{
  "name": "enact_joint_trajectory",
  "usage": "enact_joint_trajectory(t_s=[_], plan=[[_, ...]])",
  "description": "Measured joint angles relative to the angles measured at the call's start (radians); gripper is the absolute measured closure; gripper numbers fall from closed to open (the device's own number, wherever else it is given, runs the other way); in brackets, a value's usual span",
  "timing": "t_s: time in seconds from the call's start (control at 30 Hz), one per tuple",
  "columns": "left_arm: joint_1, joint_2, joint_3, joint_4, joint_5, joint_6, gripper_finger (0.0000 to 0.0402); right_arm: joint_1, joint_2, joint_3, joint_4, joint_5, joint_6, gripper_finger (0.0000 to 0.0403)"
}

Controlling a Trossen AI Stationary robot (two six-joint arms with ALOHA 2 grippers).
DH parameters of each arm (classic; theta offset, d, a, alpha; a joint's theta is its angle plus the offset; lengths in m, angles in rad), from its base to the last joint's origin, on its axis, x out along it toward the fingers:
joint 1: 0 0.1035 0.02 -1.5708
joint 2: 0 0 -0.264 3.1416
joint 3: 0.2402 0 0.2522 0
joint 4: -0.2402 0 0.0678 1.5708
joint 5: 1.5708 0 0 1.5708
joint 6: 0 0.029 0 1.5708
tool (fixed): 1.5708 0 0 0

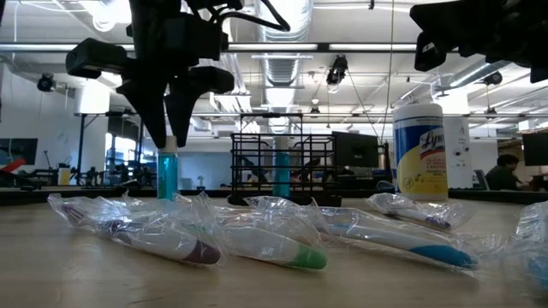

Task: Pick & Place toothbrushing station
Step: Put the blue mouthwash into the black wire organizer

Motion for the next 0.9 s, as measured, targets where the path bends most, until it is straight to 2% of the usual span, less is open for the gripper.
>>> enact_joint_trajectory(t_s=[0.43, 0.63, 0.9], plan=[[0.0, 0.0, 0.0, -0.003, 0.001, 0.013, 0.0314, 0.0, 0.0, 0.0, 0.0, 0.0, -0.006, 0.0394], [0.0, -0.006, 0.0, -0.03, 0.007, -0.007, 0.0392, 0.0, 0.0, 0.0, 0.0, 0.0, -0.006, 0.0394], [0.0, -0.011, 0.022, -0.034, -0.006, -0.032, 0.0399, 0.0, 0.0, 0.0, 0.0, 0.0, -0.007, 0.0394]])
